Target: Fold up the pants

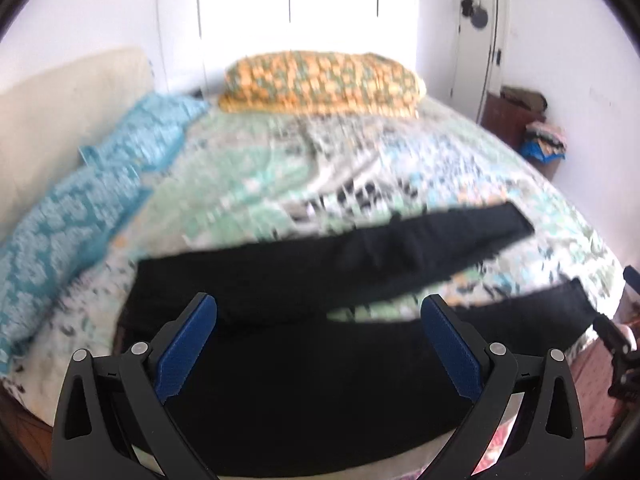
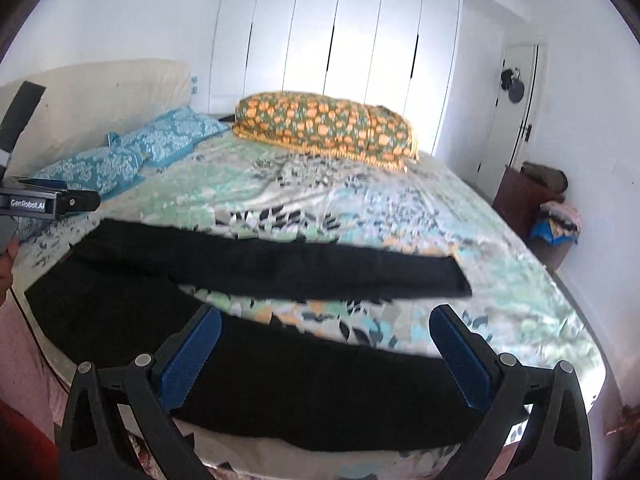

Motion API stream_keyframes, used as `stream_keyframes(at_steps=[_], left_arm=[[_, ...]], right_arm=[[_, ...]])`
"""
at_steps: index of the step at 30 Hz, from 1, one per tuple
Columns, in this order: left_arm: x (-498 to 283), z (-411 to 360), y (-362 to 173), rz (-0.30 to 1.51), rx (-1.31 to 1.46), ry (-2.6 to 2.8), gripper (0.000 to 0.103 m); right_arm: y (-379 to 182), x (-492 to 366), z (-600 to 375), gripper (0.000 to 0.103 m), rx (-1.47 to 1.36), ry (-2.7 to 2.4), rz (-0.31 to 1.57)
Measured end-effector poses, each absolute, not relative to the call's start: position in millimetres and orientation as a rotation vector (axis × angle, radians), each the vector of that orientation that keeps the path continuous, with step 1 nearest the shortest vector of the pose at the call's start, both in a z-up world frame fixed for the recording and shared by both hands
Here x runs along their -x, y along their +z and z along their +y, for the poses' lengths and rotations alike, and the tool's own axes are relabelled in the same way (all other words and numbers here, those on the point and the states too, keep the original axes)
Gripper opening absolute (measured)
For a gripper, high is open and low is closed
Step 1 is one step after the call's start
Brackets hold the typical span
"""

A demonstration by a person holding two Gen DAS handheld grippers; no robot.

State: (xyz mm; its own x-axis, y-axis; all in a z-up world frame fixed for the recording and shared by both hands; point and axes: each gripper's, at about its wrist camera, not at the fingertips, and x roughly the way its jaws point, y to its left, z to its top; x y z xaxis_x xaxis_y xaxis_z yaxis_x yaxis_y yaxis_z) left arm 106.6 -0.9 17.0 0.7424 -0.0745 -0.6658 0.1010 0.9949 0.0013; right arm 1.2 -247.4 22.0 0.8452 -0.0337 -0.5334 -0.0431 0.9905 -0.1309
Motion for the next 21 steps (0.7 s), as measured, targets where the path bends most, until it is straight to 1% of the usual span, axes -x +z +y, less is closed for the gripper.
stream_keyframes(at_steps=[3, 7, 11, 16, 18, 21], left_arm=[[-84, 4, 27, 0.691, 0.032, -0.076, 0.102], [-51, 5, 6, 0.664, 0.109, -0.019, 0.102], [-27, 5, -18, 0.721, 0.098, -0.043, 0.102], [-15, 22, -17, 0.747, 0.074, -0.029, 0.102], [-14, 37, -23, 0.758, 0.105, -0.001, 0.102], [-19, 55, -43, 0.809, 0.143, 0.064, 0.102]], right_arm=[[44, -4, -245, 0.103, 0.089, 0.024, 0.521], [46, -11, -235, 0.103, 0.008, 0.106, 0.558], [26, -3, -225, 0.103, -0.018, 0.159, 0.620], [-16, 15, -223, 0.103, -0.021, 0.188, 0.756], [-32, 17, -241, 0.103, -0.063, 0.131, 0.801], [-37, 14, -277, 0.103, -0.164, 0.018, 0.815]])
